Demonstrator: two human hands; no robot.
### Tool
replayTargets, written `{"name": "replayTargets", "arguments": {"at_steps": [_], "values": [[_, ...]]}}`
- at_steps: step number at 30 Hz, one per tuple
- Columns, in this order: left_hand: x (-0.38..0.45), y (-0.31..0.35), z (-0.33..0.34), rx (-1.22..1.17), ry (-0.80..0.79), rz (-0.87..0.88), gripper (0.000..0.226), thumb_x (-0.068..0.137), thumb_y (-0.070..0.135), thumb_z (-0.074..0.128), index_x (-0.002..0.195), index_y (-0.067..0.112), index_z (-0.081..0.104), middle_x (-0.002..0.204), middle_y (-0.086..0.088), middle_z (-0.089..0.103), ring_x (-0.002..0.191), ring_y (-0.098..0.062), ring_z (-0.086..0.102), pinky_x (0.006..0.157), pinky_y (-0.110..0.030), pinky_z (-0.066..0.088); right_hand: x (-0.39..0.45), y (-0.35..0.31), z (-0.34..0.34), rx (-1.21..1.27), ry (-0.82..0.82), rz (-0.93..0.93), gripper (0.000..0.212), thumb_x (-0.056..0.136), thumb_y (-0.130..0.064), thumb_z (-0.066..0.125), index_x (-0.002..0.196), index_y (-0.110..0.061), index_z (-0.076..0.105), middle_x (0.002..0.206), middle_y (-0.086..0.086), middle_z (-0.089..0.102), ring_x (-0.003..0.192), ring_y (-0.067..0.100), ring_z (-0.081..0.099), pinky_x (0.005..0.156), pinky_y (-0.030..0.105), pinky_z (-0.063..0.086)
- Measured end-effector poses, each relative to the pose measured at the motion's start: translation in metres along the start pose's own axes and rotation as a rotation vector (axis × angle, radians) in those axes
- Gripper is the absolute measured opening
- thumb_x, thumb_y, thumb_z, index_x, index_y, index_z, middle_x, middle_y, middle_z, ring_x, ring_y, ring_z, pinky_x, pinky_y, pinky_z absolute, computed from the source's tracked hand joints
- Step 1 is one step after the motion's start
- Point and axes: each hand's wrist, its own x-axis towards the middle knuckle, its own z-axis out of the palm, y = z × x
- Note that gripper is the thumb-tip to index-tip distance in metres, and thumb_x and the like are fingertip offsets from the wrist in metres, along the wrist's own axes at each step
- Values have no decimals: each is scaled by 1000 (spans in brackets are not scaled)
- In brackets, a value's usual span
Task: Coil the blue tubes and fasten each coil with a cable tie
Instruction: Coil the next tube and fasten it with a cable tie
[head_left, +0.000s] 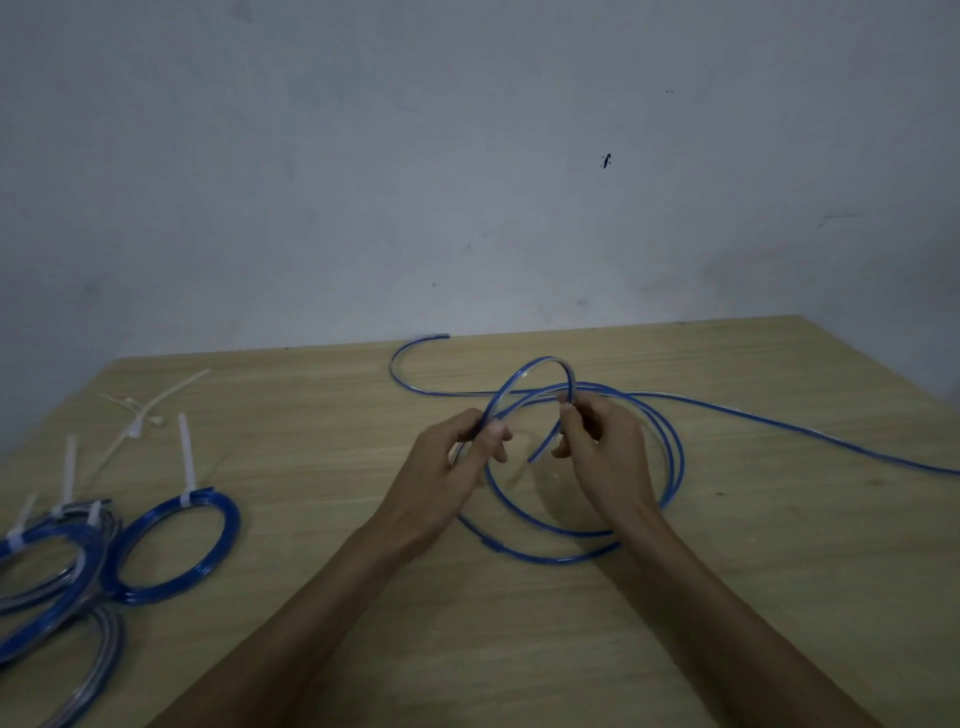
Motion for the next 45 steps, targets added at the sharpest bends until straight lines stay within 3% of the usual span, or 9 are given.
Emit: {"name": "replayTargets", "arguments": {"at_steps": [8, 11, 15, 22, 29, 33, 36, 42, 45], "values": [[-7, -9, 15, 84, -33, 113, 30, 103, 29, 50, 124, 16, 68, 103, 7, 72, 102, -9, 68, 89, -20, 50, -7, -9, 2, 317, 10, 256, 24, 99, -4, 54, 120, -12, 46, 70, 13, 64, 58, 21, 65, 62, 30, 59], [-8, -2, 25, 101, -28, 223, 26, 102, 22, 54, 120, 10, 69, 97, 6, 69, 96, -12, 66, 85, -24, 51, -10, -15, 6, 443, -22, 367, 24, 100, -1, 52, 121, -10, 43, 80, 21, 66, 61, 20, 65, 59, 28, 58], [-7, 3, 26, -39, 69, 143, 21, 100, 22, 57, 116, 21, 69, 100, 8, 75, 97, -6, 71, 87, -19, 52, -10, -18, 8, 570, -61, 478, 28, 98, 0, 53, 122, -11, 43, 70, 13, 64, 53, 12, 64, 57, 26, 57], [-4, 6, 25, -91, 91, 98, 17, 98, 17, 61, 108, 12, 75, 96, 0, 70, 95, -14, 68, 81, -16, 49, -14, -20, 14, 498, -167, 479, 28, 97, -12, 65, 121, -9, 51, 76, 10, 69, 57, 15, 62, 60, 28, 56], [4, 13, 13, -262, 146, 32, 21, 100, 22, 56, 87, 10, 67, 82, -3, 72, 85, -13, 70, 82, -24, 53, -31, -23, 27, 232, -330, 112, 13, 103, -19, 53, 111, -19, 63, 93, -11, 69, 75, 9, 64, 65, 22, 52], [10, 24, 4, -369, 202, 36, 32, 105, 20, 47, 84, -3, 55, 65, -2, 55, 66, -15, 58, 75, -33, 52, -33, -13, 26, -87, -364, -130, 28, 101, -23, 56, 128, -29, 49, 110, -19, 64, 87, 8, 63, 73, 24, 51], [15, 31, -5, -466, 201, 7, 32, 106, 25, 44, 83, 5, 51, 62, 4, 39, 59, -13, 41, 67, -41, 44, -26, -3, 26, -300, -355, -268, 21, 102, -30, 53, 123, -27, 58, 108, -19, 61, 91, 1, 56, 80, 25, 46], [17, 39, -24, -319, -53, 27, 37, 106, 27, 42, 75, 8, 41, 63, 7, 32, 58, -11, 29, 60, -31, 30, -8, 5, 20, -713, -266, -538, 37, 100, -47, 38, 99, -21, 65, 97, -6, 64, 95, 19, 52, 82, 34, 34], [15, 38, -30, -89, -175, 91, 38, 106, 28, 42, 72, 10, 40, 66, 3, 35, 62, -11, 33, 61, -30, 30, 8, 0, 15, -760, -371, -479, 42, 99, -52, 38, 94, -21, 65, 94, -4, 68, 94, 19, 59, 91, 35, 30]]}}
